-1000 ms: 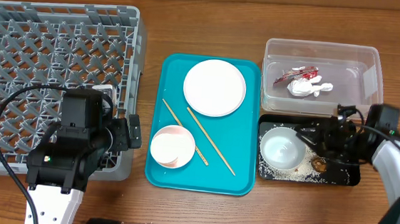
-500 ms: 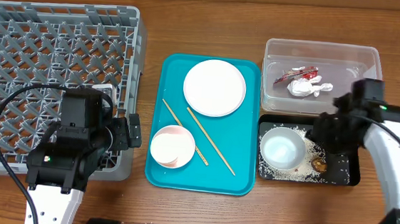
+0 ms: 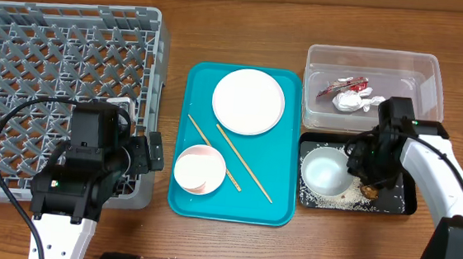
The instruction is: Sort waste into correct bins and load items into the dishwasher
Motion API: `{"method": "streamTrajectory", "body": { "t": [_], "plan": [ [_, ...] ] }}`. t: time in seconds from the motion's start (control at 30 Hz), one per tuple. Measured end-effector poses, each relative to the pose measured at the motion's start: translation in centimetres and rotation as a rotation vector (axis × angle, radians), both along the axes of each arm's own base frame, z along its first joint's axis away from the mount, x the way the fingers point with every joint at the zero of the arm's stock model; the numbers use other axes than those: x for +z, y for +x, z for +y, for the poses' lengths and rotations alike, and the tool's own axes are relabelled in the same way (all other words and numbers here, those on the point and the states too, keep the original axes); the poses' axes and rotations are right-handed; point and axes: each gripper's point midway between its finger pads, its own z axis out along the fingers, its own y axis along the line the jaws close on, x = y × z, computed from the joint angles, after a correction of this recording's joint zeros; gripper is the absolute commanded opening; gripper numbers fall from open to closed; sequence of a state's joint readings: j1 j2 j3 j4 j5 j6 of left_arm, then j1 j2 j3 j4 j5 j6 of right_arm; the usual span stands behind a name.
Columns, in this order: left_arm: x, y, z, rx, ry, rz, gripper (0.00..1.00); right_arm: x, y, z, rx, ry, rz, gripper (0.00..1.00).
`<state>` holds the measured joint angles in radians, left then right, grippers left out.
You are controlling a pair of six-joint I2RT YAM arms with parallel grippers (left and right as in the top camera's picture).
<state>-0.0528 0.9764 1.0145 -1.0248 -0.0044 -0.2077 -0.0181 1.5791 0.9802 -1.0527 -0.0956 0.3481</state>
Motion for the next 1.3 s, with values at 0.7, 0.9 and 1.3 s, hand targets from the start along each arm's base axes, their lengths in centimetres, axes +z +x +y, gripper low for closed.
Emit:
{"method": "streamTrajectory", "body": {
  "t": [0.7,0.9,1.3],
  "plan": [
    [0.0,0.0,0.0,0.0,0.0,0.0,1.0,7.7,2.9,1.8,0.05,0.106,-0.141,0.04],
    [0.0,0.0,0.0,0.0,0.0,0.0,1.0,8.8,2.5,5.4,0.222,0.306,-0.182,0.04],
    [0.0,0.0,0.0,0.0,0.0,-0.001,1.0,15.8,10.0,15.5,0.589,0.148,-0.634,0.04]
  ]
}}
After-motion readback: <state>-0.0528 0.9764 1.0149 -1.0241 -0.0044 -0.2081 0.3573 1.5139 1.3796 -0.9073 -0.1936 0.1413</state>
